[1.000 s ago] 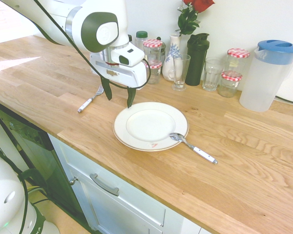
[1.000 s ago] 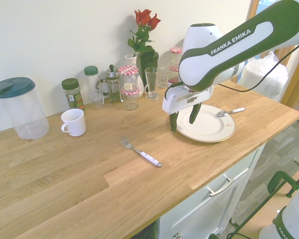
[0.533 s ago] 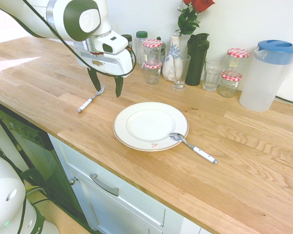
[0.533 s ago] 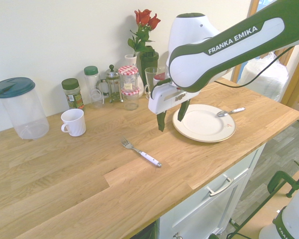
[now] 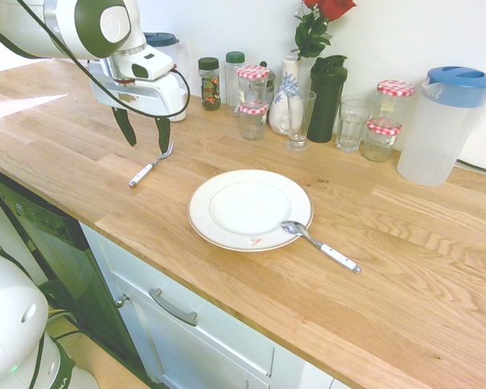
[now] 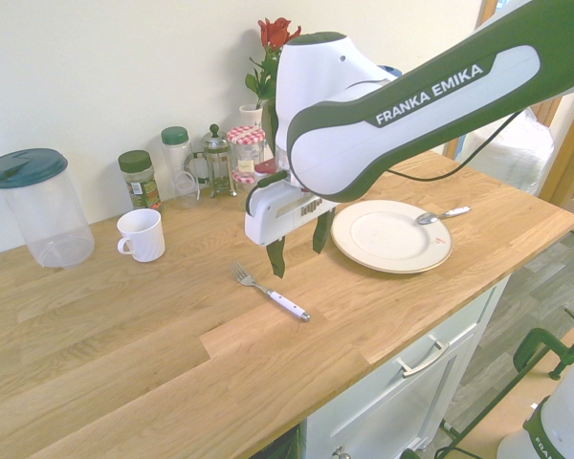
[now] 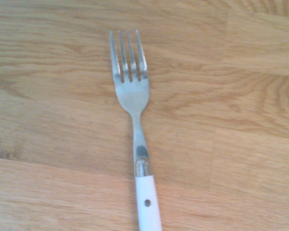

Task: Put the fork into the plate

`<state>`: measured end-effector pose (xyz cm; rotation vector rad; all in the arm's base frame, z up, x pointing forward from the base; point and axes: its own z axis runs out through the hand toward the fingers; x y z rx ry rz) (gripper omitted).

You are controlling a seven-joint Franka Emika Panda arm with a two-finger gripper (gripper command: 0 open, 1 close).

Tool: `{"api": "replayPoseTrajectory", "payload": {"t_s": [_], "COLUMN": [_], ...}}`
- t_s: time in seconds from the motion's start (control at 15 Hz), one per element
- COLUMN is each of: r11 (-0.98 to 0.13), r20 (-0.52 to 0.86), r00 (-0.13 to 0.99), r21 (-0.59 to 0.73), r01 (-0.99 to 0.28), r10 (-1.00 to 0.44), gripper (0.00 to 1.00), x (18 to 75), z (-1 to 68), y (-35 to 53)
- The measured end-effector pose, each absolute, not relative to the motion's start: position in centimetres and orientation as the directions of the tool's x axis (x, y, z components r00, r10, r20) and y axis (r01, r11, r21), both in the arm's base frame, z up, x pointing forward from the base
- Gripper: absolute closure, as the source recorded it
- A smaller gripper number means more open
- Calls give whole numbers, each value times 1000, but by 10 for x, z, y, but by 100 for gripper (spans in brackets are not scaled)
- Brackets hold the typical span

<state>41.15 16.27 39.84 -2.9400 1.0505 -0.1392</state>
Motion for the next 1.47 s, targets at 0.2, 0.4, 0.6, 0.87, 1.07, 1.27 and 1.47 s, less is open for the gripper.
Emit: {"api": "replayPoseTrajectory", "payload": {"t_s": [0.2, 0.4, 0.6, 0.87, 1.07, 1.27, 1.47], "r11": [-779, -777, -773, -774, -773, -776, -781], "r20": [49, 24, 2, -13, -24, -33, -33], "r00": [777, 776, 773, 774, 772, 775, 780], "r21": [-28, -15, -1, 17, 31, 40, 36], "r01": [-627, -630, -634, -632, -634, -630, -624], "r10": [-627, -630, -634, -633, -635, -631, -625], "gripper": [0, 0, 0, 100, 100, 100, 100], "x": [414, 418, 422, 421, 421, 422, 423], "z": [385, 373, 359, 349, 344, 339, 337], "y": [177, 189, 193, 194, 192, 190, 190]}}
